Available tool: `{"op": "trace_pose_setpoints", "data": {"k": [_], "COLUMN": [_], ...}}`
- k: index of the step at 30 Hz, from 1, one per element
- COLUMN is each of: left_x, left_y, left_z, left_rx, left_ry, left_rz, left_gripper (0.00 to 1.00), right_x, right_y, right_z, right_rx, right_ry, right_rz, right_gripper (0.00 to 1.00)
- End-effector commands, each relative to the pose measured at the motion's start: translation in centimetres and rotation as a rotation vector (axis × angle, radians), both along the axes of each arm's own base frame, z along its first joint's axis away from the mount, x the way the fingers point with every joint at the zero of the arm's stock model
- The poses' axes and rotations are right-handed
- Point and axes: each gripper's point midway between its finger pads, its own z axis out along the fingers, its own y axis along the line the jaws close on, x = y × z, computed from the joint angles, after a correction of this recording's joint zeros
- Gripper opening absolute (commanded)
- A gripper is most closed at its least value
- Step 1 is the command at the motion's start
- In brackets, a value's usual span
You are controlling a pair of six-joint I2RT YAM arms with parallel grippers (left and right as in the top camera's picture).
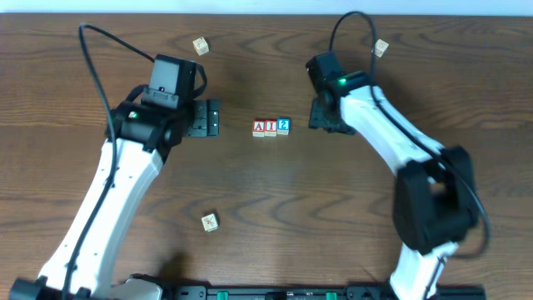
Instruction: Spell out Ai2
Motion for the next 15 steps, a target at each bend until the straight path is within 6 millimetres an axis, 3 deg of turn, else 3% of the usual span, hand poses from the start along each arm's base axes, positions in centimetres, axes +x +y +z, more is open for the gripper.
{"op": "trace_pose_setpoints", "data": {"k": [1,4,8,9,15], "left_x": [1.5,3.0,4.7,5.0,5.4], "left_y": [0.4,-0.1,-0.8,-0.9,-2.9], "left_z": [-3.2,-7.1,-10.1,-10.6,-13.8], "left_rx": [0.057,0.069,0.062,0.061,-0.025], "left_ry": [0.072,0.137,0.148,0.148,0.206], "left_rz": [0.006,0.005,0.002,0.005,-0.030], "left_gripper": [0.95,1.00,1.00,0.93,0.79], "right_x": [0.0,-2.1,-4.6,-5.2,-7.1], "right_y": [-1.9,-3.8,-6.8,-7.5,-9.4], "right_z": [7.2,11.3,14.0,14.4,14.2], "right_rx": [-0.050,-0.054,-0.077,-0.081,-0.107], "right_ry": [-0.154,-0.202,-0.213,-0.206,-0.141], "right_rz": [-0.015,-0.042,-0.095,-0.107,-0.156], "right_gripper": [0.71,0.77,0.77,0.77,0.80]}}
